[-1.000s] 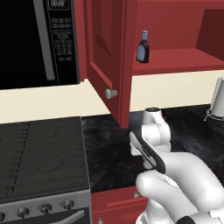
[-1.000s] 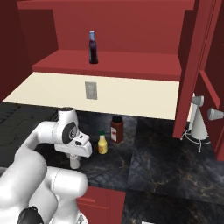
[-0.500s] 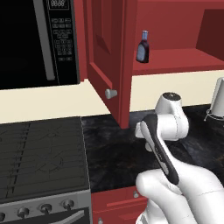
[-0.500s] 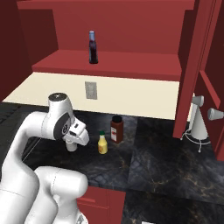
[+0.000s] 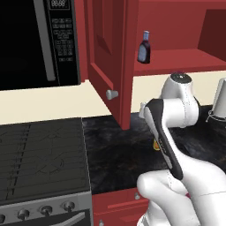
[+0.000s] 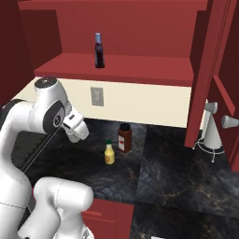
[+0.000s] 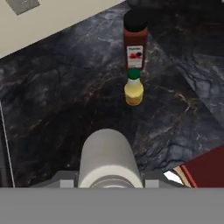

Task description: There are various items on the counter. Only move the condiments/shakers into the cabinet.

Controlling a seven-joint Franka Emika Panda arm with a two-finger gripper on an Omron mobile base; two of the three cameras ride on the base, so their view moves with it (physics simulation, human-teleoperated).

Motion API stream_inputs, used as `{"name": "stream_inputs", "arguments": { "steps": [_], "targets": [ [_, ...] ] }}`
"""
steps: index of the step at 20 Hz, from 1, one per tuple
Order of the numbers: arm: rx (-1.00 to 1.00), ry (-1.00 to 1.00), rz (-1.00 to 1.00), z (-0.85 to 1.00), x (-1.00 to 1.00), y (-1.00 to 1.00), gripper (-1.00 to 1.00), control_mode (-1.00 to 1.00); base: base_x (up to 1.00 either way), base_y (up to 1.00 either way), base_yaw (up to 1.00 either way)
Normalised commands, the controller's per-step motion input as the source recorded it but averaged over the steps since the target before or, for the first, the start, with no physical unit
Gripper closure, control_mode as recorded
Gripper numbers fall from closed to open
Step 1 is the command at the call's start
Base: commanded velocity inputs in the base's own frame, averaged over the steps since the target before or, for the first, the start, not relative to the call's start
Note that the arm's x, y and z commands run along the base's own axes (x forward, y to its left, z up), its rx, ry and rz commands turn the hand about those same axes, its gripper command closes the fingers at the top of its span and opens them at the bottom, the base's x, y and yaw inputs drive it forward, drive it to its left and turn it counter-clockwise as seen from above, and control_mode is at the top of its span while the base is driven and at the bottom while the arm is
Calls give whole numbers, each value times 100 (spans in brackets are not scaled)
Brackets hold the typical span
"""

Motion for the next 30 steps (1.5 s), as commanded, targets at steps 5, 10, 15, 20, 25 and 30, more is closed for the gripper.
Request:
{"name": "stream_inputs", "arguments": {
  "steps": [5, 10, 15, 20, 25, 30],
  "targets": [
    [14, 0, -15, 100, 1, 0, 100, -100, 0, 0, 0],
    [21, 0, -8, 100, 0, 0, 100, -100, 0, 0, 0],
    [11, -18, -9, 90, 0, 0, 100, -100, 0, 0, 0],
    [7, -25, -10, 74, 4, 0, 100, -100, 0, 0, 0],
    [2, -15, -8, 30, 23, 0, 100, -100, 0, 0, 0],
    [0, -4, -4, -1, 43, 0, 100, -100, 0, 0, 0]
  ]
}}
